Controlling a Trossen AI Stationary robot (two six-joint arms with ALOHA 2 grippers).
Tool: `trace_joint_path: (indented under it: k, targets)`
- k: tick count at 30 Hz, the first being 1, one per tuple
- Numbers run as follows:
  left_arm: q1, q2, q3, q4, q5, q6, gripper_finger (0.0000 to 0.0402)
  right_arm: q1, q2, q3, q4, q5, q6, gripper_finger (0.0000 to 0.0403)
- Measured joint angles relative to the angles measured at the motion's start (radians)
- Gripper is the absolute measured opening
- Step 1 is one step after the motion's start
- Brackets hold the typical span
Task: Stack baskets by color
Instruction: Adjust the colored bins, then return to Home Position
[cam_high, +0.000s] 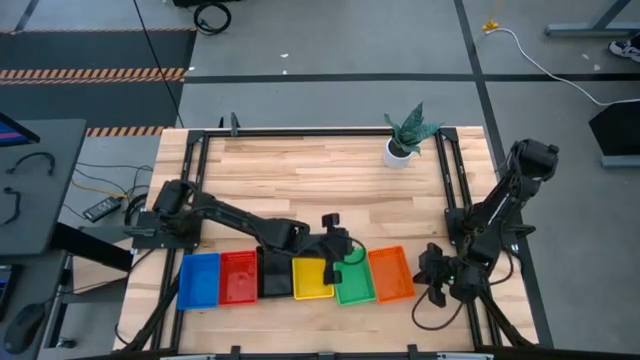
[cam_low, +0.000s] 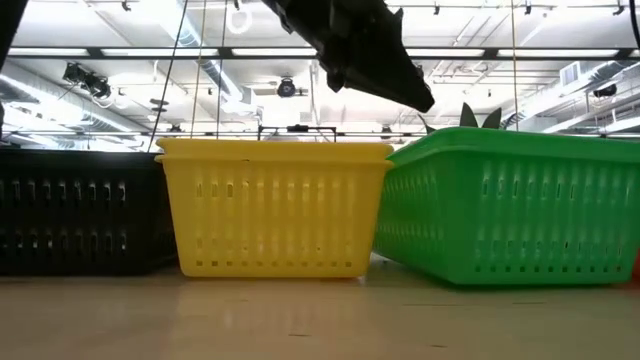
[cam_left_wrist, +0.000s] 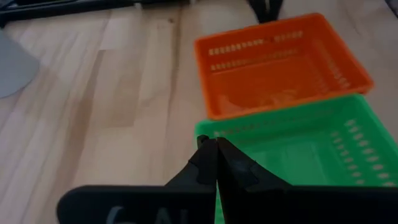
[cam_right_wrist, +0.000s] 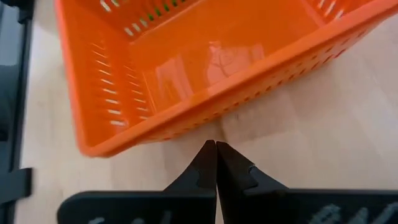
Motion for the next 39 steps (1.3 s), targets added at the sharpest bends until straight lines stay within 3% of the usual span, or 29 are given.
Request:
trace_joint_path:
  k: [11, 20, 26, 31, 35, 39]
  targets:
    - [-0.074, 0.001, -0.001, 0.029, 0.000, 0.002, 0.0004, -0.064, 0.053, 0.000, 0.151, -0.017, -0.101, 0.0002]
    - [-0.126, 0.001, -0.001, 0.021, 0.000, -0.006, 0.0004, -0.077, 0.047, 0.000, 0.158, -0.042, -0.127, 0.0002]
    - [-0.158, -0.021, -0.001, -0.001, -0.014, -0.066, 0.0004, -0.016, -0.063, 0.000, 0.031, -0.033, -0.128, 0.0002]
    - [-0.185, -0.102, -0.017, -0.150, -0.123, -0.119, 0.0003, 0.037, -0.246, 0.000, -0.142, 0.067, -0.197, 0.0002]
    - [-0.176, -0.207, -0.184, -0.147, -0.203, -0.222, 0.0002, 0.030, -0.398, -0.002, -0.171, 0.128, -0.371, 0.0002]
    - [-0.149, -0.353, -0.509, 0.169, -0.214, -0.300, 0.0002, -0.011, -0.537, -0.043, -0.106, 0.118, -0.564, 0.0002]
